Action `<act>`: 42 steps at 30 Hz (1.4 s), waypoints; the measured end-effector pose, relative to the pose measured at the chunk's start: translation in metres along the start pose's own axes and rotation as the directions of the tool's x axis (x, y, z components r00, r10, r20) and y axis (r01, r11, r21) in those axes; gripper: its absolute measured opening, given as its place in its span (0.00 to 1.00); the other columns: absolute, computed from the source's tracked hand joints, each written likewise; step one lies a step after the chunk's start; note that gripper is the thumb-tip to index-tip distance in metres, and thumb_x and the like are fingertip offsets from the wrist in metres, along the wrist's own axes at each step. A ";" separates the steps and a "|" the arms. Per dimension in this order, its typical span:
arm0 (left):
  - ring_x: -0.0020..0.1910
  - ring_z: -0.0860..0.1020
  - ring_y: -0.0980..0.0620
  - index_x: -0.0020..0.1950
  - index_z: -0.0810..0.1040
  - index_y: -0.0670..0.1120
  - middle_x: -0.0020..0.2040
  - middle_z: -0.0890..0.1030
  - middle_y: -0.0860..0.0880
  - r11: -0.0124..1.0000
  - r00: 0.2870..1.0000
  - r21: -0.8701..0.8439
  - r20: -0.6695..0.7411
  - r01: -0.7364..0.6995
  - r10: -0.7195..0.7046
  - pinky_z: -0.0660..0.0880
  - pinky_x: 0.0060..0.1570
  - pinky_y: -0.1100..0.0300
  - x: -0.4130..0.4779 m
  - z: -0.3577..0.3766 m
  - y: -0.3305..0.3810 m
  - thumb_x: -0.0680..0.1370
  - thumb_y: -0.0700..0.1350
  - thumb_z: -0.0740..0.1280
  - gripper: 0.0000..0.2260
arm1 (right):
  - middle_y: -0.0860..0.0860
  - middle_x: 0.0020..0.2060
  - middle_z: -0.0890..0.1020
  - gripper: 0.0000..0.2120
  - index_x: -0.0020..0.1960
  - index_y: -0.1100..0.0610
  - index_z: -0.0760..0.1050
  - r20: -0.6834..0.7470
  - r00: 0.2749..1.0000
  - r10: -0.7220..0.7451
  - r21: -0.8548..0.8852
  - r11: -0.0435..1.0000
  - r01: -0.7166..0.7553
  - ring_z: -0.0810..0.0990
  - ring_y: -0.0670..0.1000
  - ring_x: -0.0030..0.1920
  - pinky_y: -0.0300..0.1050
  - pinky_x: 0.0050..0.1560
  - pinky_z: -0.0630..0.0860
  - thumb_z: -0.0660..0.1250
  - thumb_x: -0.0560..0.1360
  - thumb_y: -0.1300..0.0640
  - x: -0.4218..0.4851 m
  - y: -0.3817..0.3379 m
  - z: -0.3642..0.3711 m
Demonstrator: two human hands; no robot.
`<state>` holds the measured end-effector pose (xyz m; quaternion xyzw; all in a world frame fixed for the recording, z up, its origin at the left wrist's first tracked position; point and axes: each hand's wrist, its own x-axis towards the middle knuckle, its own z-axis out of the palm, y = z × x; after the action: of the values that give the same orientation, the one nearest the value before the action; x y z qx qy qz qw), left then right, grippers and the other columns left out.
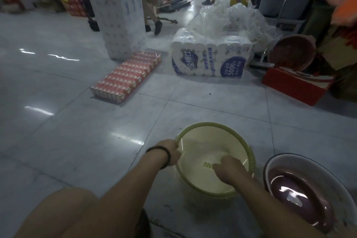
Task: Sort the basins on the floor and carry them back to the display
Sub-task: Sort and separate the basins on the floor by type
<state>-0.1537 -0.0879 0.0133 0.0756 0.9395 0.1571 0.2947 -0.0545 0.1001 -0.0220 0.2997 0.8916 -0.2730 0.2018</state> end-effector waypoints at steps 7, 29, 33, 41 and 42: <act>0.58 0.79 0.49 0.68 0.78 0.53 0.63 0.80 0.49 0.994 0.951 -0.035 -0.297 -0.102 0.087 0.75 0.56 0.56 -0.178 -0.120 -0.120 0.83 0.54 0.61 0.15 | 0.49 0.44 0.86 0.08 0.47 0.50 0.82 -0.016 0.858 -0.513 0.205 0.839 0.505 0.85 0.53 0.46 0.56 0.51 0.84 0.66 0.79 0.49 -0.116 -0.146 -0.005; 0.51 0.81 0.49 0.54 0.82 0.55 0.51 0.84 0.51 0.088 0.055 -0.893 -0.070 0.442 -0.996 0.78 0.55 0.52 -0.680 0.237 -0.384 0.79 0.53 0.67 0.07 | 0.56 0.47 0.87 0.11 0.53 0.58 0.83 0.851 -0.228 -0.473 0.287 0.056 0.956 0.86 0.58 0.46 0.47 0.41 0.80 0.66 0.79 0.53 -0.628 -0.238 0.350; 0.51 0.81 0.49 0.59 0.81 0.52 0.55 0.84 0.49 -0.249 -0.028 -0.931 0.250 0.266 -0.968 0.79 0.54 0.52 -0.688 0.340 -0.376 0.80 0.50 0.68 0.09 | 0.57 0.44 0.86 0.12 0.52 0.60 0.79 0.951 -0.155 -0.267 0.166 0.019 0.986 0.82 0.56 0.38 0.46 0.37 0.79 0.66 0.78 0.51 -0.648 -0.174 0.422; 0.64 0.74 0.37 0.70 0.72 0.37 0.68 0.75 0.37 -0.778 0.052 -0.590 0.788 -0.214 -0.613 0.75 0.63 0.47 -0.662 0.489 -0.360 0.78 0.44 0.69 0.22 | 0.56 0.40 0.81 0.11 0.50 0.61 0.78 0.999 0.006 0.039 0.003 -0.229 0.974 0.78 0.53 0.37 0.42 0.35 0.75 0.63 0.81 0.53 -0.602 -0.118 0.483; 0.67 0.72 0.37 0.74 0.68 0.37 0.71 0.72 0.37 -0.802 0.098 -0.536 0.812 -0.263 -0.575 0.73 0.66 0.46 -0.654 0.505 -0.359 0.79 0.44 0.68 0.25 | 0.57 0.41 0.83 0.13 0.53 0.62 0.79 0.999 0.017 0.052 -0.006 -0.196 0.981 0.79 0.53 0.37 0.43 0.36 0.77 0.62 0.81 0.52 -0.599 -0.121 0.483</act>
<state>0.6535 -0.4518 -0.1544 -0.8207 0.1365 0.5488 -0.0815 0.4049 -0.5285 -0.0364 -0.5803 0.6104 0.1378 0.5212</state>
